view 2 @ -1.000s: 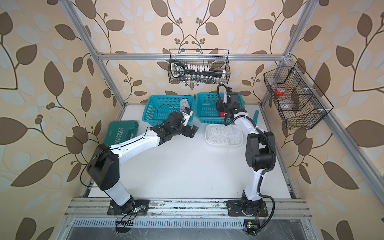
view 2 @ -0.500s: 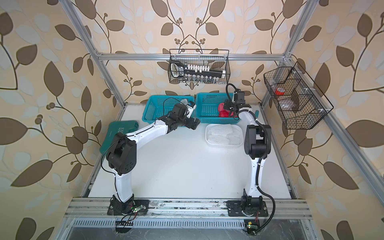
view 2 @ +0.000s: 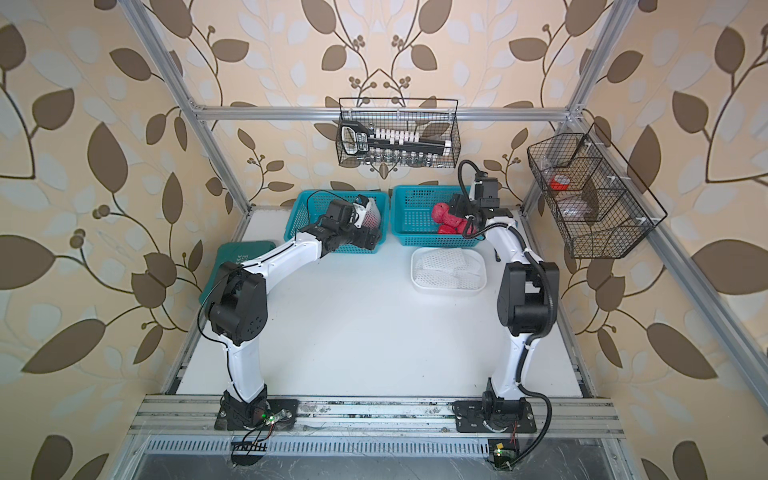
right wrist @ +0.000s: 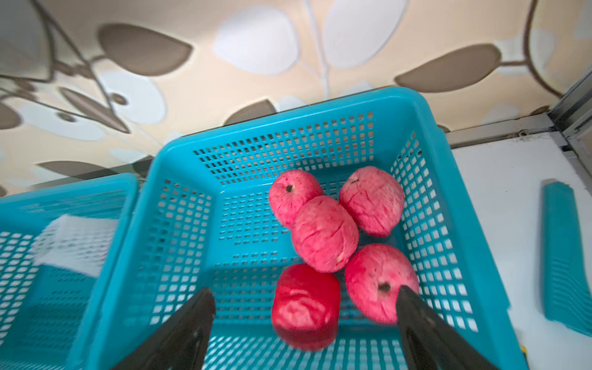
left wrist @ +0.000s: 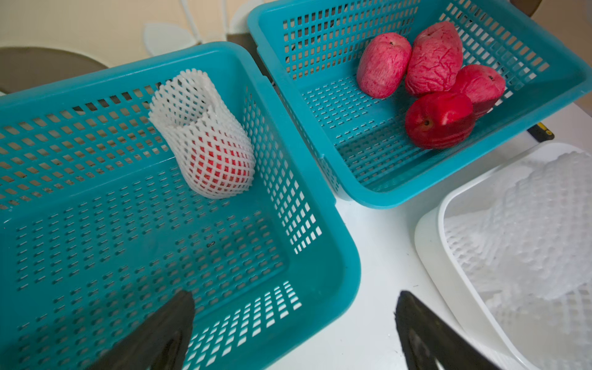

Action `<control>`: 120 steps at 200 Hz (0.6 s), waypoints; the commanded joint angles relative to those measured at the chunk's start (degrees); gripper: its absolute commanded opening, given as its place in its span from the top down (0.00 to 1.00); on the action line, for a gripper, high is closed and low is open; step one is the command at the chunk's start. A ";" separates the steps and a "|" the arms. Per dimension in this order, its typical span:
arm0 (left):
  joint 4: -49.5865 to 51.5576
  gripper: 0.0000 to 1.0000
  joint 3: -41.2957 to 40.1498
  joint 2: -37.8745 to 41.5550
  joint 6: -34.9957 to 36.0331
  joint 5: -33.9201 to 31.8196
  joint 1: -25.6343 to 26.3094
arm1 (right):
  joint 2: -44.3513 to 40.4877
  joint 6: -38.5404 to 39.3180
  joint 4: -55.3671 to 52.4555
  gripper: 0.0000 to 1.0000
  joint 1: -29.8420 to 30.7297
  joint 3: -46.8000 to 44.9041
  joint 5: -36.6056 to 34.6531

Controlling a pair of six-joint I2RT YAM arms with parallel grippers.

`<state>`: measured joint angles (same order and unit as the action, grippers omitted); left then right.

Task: Remove foam nets from apples
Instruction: Pick up the apple from the basket.

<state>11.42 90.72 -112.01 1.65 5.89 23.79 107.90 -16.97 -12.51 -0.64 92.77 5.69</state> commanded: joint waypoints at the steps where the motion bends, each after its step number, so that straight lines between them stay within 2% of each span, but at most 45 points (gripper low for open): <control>1: 1.67 0.01 4.22 0.62 -2.12 2.79 -3.47 | -8.73 -2.71 6.56 0.12 0.96 -7.79 6.17; 29: 4.85 0.01 9.74 -3.38 -2.40 3.88 -6.21 | -18.30 -3.25 12.79 0.11 4.36 -18.59 8.73; 56: 6.35 0.01 15.17 -7.81 -1.66 2.97 -7.34 | -25.43 -4.56 19.31 0.10 8.13 -29.07 8.28; 75: 8.19 0.01 20.34 -12.18 0.18 1.91 -7.53 | -30.50 -5.14 27.34 0.10 10.19 -37.56 8.51; 98: 9.11 0.01 25.49 -16.93 2.10 3.49 -7.53 | -36.18 -4.21 32.84 0.10 11.92 -45.62 6.74; 120: 5.42 0.01 26.08 -19.07 2.74 7.22 -7.53 | -41.20 -3.58 35.26 0.09 12.60 -51.85 5.05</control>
<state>18.26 114.50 -129.54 2.17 8.95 15.81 71.77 -20.93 15.05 11.31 45.56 12.69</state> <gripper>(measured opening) 0.987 0.900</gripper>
